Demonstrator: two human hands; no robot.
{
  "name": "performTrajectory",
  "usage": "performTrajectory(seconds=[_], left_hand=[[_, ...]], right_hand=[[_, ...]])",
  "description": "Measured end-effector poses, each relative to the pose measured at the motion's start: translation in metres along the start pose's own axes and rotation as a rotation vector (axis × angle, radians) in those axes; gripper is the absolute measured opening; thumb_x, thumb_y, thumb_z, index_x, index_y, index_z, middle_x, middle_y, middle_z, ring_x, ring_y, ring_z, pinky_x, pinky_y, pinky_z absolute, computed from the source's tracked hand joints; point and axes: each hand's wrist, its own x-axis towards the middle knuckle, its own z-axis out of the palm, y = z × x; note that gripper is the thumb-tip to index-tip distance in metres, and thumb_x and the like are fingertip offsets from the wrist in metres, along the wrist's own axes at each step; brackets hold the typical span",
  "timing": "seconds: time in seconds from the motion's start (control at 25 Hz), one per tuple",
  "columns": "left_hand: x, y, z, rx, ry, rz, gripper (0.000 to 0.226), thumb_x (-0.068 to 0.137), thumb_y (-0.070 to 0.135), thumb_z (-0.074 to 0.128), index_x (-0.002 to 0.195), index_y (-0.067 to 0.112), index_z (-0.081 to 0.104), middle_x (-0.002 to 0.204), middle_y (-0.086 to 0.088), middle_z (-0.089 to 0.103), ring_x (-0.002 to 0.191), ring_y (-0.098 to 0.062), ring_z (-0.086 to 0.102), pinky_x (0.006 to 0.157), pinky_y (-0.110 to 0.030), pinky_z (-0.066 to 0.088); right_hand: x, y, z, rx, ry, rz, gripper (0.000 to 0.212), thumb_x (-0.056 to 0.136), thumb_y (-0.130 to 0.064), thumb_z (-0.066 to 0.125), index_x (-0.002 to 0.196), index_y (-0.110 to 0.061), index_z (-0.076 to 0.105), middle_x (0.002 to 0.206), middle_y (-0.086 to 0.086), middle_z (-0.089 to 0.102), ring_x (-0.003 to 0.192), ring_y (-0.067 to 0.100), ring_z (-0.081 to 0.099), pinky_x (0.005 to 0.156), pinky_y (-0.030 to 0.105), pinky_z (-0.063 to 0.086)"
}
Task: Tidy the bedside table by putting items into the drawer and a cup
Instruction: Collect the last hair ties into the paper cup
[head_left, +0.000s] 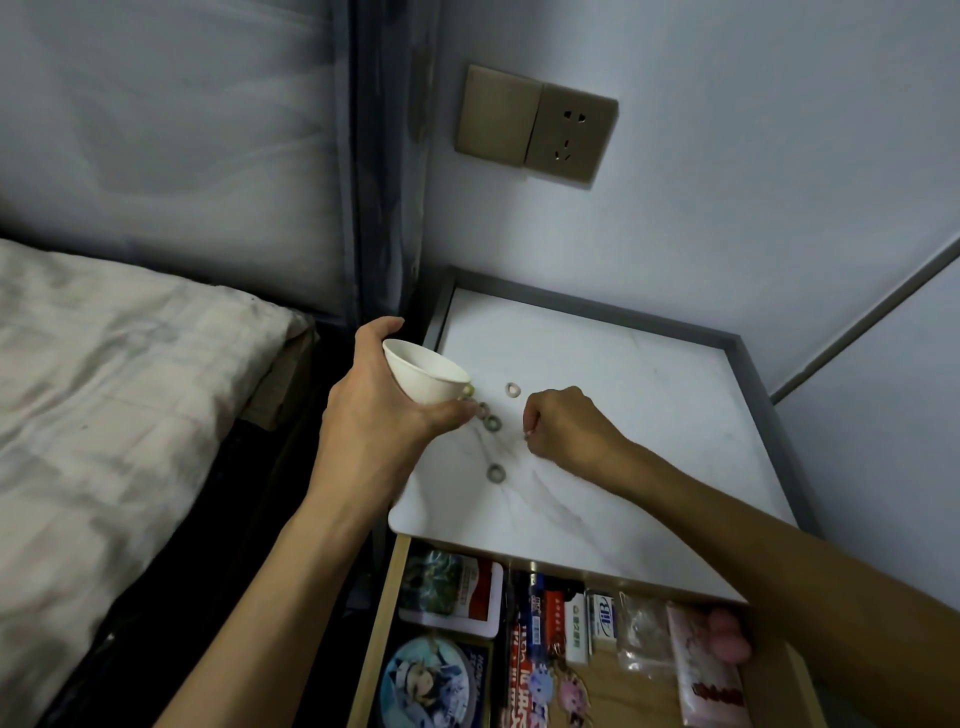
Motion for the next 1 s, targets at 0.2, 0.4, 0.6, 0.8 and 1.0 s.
performTrajectory(seconds=[0.2,0.4,0.6,0.8,1.0], left_hand=[[-0.003,0.003,0.002,0.015,-0.035,0.021,0.095,0.059,0.036,0.091,0.138,0.033,0.039,0.109,0.009,0.056,0.094,-0.012,0.055,0.063,-0.01,0.039],[-0.005,0.007,0.006,0.015,-0.092,0.047,0.097,0.058,0.032,0.09,0.139,0.034,0.037,0.103,0.016,0.059,0.092,-0.004,0.059,0.063,-0.01,0.042],[-0.005,0.01,0.004,0.014,-0.078,0.056,0.097,0.059,0.031,0.09,0.139,0.033,0.037,0.095,0.024,0.057,0.085,0.009,0.054,0.063,-0.008,0.041],[-0.002,0.008,0.002,0.01,-0.034,0.05,0.094,0.059,0.03,0.091,0.138,0.034,0.039,0.091,0.022,0.056,0.084,0.007,0.055,0.06,-0.008,0.041],[-0.001,0.007,-0.003,-0.03,0.042,0.041,0.092,0.057,0.024,0.092,0.135,0.031,0.042,0.091,0.02,0.056,0.082,0.001,0.058,0.062,-0.005,0.043]], right_hand=[[-0.009,-0.026,-0.048,0.416,0.136,-0.064,0.006,0.078,-0.007,0.073,0.079,-0.012,0.072,0.075,0.001,0.073,0.069,0.014,0.069,0.072,0.026,0.055],[-0.032,-0.081,-0.09,0.623,0.003,-0.458,0.015,0.081,-0.004,0.074,0.095,-0.008,0.072,0.089,0.005,0.074,0.08,0.015,0.07,0.078,0.028,0.057],[-0.025,-0.086,-0.097,0.529,-0.065,-0.522,0.02,0.086,-0.007,0.069,0.104,-0.014,0.076,0.092,0.002,0.075,0.083,0.01,0.07,0.075,0.027,0.057],[-0.02,-0.077,-0.098,0.689,-0.013,-0.475,0.018,0.09,0.004,0.06,0.101,-0.005,0.072,0.094,0.014,0.073,0.078,0.013,0.069,0.07,0.026,0.055],[0.016,-0.035,-0.065,0.456,0.176,-0.191,0.017,0.089,-0.02,0.069,0.104,-0.013,0.072,0.099,0.008,0.071,0.083,0.012,0.063,0.07,0.026,0.048]])
